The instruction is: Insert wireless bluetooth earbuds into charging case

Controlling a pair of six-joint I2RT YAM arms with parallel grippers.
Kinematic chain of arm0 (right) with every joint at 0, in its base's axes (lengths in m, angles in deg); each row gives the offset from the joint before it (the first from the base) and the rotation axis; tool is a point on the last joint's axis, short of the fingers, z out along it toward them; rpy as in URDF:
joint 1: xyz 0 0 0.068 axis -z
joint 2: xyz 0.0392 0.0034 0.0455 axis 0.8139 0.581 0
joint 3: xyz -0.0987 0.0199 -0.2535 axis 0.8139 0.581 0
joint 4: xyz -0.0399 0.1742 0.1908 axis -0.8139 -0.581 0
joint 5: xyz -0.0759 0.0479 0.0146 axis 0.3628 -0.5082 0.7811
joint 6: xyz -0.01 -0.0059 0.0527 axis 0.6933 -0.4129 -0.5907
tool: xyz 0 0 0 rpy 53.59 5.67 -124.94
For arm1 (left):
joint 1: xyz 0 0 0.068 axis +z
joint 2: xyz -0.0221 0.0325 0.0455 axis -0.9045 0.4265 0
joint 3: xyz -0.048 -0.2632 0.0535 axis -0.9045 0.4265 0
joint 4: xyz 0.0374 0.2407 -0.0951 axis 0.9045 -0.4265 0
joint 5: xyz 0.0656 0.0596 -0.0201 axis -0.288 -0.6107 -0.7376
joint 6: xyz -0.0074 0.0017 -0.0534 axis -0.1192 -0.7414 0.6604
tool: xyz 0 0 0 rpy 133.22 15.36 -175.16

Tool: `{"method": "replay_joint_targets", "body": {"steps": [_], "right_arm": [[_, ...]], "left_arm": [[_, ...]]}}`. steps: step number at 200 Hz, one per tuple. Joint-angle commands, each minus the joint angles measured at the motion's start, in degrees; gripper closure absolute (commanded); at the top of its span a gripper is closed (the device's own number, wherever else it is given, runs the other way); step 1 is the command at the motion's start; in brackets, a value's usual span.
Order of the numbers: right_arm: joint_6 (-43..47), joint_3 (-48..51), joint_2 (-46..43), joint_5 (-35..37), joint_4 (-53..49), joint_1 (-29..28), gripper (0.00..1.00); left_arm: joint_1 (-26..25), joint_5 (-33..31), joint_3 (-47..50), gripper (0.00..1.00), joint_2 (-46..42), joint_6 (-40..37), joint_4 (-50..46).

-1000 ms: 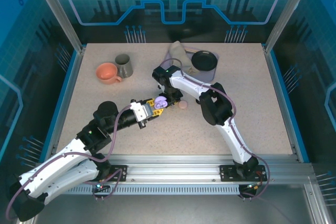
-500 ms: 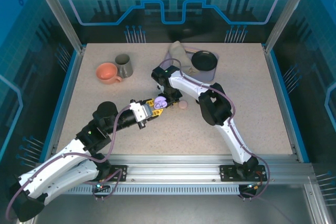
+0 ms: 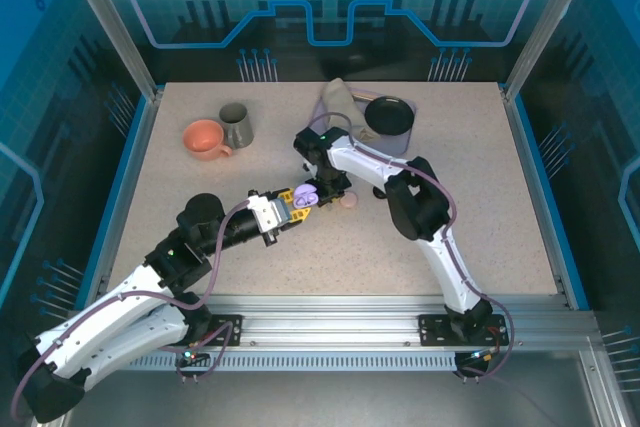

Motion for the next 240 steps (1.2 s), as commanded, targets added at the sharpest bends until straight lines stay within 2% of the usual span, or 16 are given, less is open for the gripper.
{"method": "replay_joint_targets", "body": {"steps": [1, 51, 85, 138, 184, 240], "right_arm": [[-1.8, 4.5, -8.8, -3.0, 5.0, 2.1, 0.77], [-4.3, 18.8, -27.6, -4.3, 15.1, 6.0, 0.77], [-6.7, 28.1, -42.6, -7.9, 22.9, 9.6, 0.77], [-8.8, 35.3, -60.7, -12.8, 31.6, 12.5, 0.77], [-13.4, 37.4, -68.9, -16.5, 35.4, 11.9, 0.78], [-16.9, 40.7, -71.6, -14.3, 39.7, 6.4, 0.79]], "left_arm": [[-0.5, -0.6, -0.4, 1.00, 0.0, 0.8, 1.3], [-0.4, -0.7, -0.4, 1.00, 3.4, 5.0, 5.6], [-0.5, -2.2, -1.7, 1.00, 8.2, 8.5, 8.5], [-0.5, -3.6, -6.1, 1.00, 18.3, 14.6, 13.9], [-0.5, -2.8, -7.4, 1.00, 23.7, 16.7, 20.0], [-0.6, -2.1, -9.3, 1.00, 26.3, 17.0, 21.1]]}}
